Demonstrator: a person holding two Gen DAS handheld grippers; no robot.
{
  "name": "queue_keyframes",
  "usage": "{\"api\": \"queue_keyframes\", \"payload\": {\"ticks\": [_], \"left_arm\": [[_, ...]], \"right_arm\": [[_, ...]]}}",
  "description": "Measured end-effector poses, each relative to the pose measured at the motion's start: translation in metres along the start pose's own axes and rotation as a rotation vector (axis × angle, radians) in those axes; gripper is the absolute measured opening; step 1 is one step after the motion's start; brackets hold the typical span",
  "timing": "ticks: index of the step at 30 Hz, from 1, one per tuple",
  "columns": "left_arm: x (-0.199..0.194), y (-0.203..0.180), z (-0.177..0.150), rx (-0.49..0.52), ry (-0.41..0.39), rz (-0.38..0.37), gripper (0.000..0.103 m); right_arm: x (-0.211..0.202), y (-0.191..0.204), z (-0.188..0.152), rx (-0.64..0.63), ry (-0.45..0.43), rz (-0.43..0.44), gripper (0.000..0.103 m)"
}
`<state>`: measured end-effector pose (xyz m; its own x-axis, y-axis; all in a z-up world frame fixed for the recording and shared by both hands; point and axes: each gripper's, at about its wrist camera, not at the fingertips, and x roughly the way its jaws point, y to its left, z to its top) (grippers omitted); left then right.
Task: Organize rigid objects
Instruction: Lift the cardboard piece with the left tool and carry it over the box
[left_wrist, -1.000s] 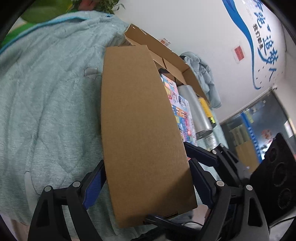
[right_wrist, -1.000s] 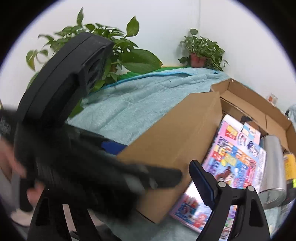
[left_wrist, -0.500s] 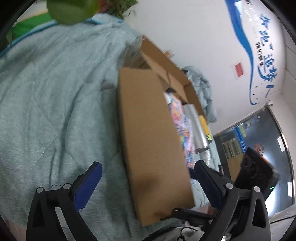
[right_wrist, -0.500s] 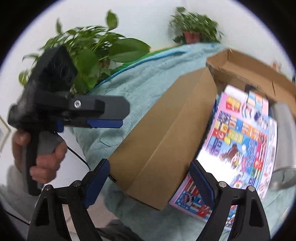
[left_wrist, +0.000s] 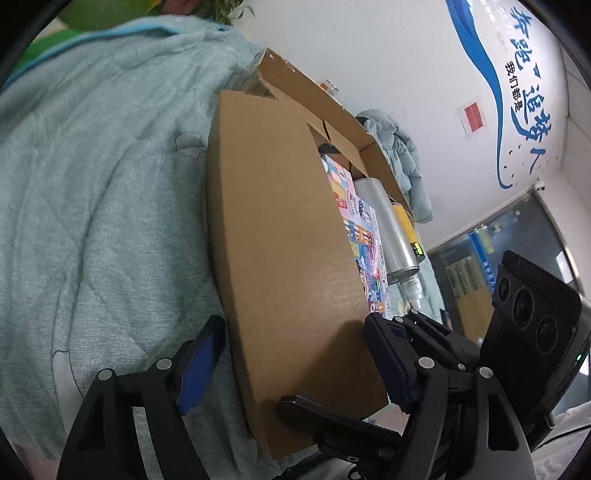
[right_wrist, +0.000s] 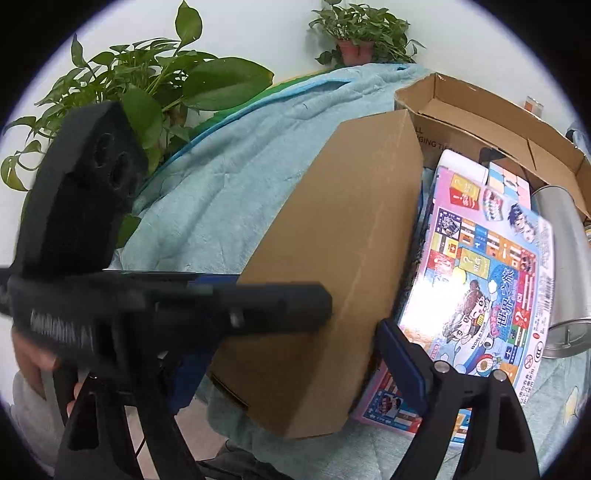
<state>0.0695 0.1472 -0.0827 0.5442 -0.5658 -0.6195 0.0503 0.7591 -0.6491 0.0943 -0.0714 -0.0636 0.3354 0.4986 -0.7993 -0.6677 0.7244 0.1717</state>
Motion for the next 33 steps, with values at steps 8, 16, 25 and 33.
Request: {"api": "queue_keyframes", "payload": {"ticks": [8,16,25,33], "left_arm": [[-0.022,-0.047,-0.004,0.103,-0.073,0.083,0.074],[-0.038,-0.087,-0.003,0.139,-0.090,0.176,0.074],[-0.053,-0.109,-0.011,0.173,-0.153,0.228,0.074],[-0.054,-0.151,0.030,0.295,-0.221,0.222,0.074]], "right_arm": [[-0.024,-0.001,0.001,-0.006,-0.125,-0.034,0.082],[-0.041,-0.011,0.010,-0.005,-0.181,-0.022,0.078],[-0.060,-0.009,-0.005,0.018,-0.253,0.036,0.078],[-0.087,-0.027,0.019,0.012,-0.372,-0.017,0.078]]}}
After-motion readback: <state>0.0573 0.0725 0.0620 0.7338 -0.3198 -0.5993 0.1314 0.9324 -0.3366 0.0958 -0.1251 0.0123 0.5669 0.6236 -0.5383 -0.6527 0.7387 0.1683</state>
